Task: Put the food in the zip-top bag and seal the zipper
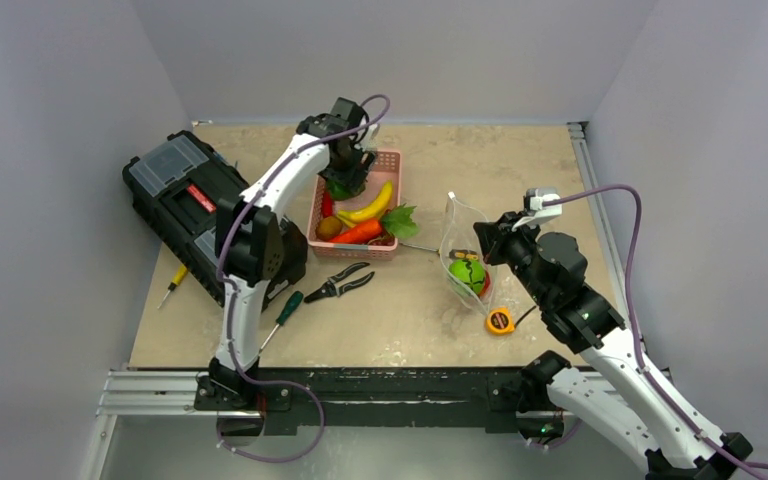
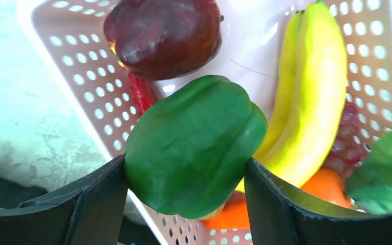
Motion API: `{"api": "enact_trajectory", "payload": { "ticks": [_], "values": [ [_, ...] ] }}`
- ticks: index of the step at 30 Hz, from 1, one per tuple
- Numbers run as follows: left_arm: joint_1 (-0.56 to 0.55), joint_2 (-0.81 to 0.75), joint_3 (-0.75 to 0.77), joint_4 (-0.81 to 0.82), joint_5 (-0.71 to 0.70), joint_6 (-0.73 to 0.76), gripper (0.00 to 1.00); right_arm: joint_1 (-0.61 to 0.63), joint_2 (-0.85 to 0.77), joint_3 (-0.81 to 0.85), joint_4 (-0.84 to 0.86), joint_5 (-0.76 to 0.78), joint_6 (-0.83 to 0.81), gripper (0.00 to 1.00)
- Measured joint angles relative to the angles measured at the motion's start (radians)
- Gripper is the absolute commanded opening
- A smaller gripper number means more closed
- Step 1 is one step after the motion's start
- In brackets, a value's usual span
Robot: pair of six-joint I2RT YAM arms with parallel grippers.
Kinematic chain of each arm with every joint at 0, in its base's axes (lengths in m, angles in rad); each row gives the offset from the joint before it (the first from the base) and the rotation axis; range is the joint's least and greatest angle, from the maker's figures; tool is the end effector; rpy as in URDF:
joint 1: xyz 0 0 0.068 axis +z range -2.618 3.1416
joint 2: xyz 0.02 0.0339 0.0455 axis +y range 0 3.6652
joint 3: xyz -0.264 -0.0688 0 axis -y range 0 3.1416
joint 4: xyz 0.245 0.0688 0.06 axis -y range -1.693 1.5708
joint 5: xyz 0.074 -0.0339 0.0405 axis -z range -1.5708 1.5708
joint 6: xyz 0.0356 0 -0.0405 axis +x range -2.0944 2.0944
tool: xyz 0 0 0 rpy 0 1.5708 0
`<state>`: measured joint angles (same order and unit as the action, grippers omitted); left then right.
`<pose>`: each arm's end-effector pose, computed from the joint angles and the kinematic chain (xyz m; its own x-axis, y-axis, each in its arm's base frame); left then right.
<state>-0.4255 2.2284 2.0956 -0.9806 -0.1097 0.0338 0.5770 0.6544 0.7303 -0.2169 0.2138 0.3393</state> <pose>0.4392 -0.1948 0.2513 -0.8044 0.4014 -0.4380 0.3937 0.9123 0.1131 0.1365 0.0799 0.3373 -0.2299 0.2384 -0.9436 -0.2975 0.9059 0.3014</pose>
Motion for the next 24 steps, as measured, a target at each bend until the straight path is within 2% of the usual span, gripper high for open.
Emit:
{"api": "enact_trajectory", "payload": {
  "ticks": [9, 13, 19, 24],
  "values": [
    [0.0, -0.242, -0.091, 0.027, 0.082, -0.084, 0.35, 0.0, 0.0, 0.0, 0.0, -0.002, 0.0, 0.0],
    [0.0, -0.416, -0.269, 0.092, 0.206, -0.166, 0.35, 0.0, 0.0, 0.0, 0.0, -0.005, 0.0, 0.0],
    [0.0, -0.688, -0.587, 0.252, 0.468, -0.321, 0.34, 0.0, 0.0, 0.0, 0.0, -0.008, 0.0, 0.0],
    [-0.017, -0.861, -0.755, 0.426, 0.68, -0.467, 0.34, 0.0, 0.013, 0.0, 0.0, -0.021, 0.0, 0.0]
  ]
}}
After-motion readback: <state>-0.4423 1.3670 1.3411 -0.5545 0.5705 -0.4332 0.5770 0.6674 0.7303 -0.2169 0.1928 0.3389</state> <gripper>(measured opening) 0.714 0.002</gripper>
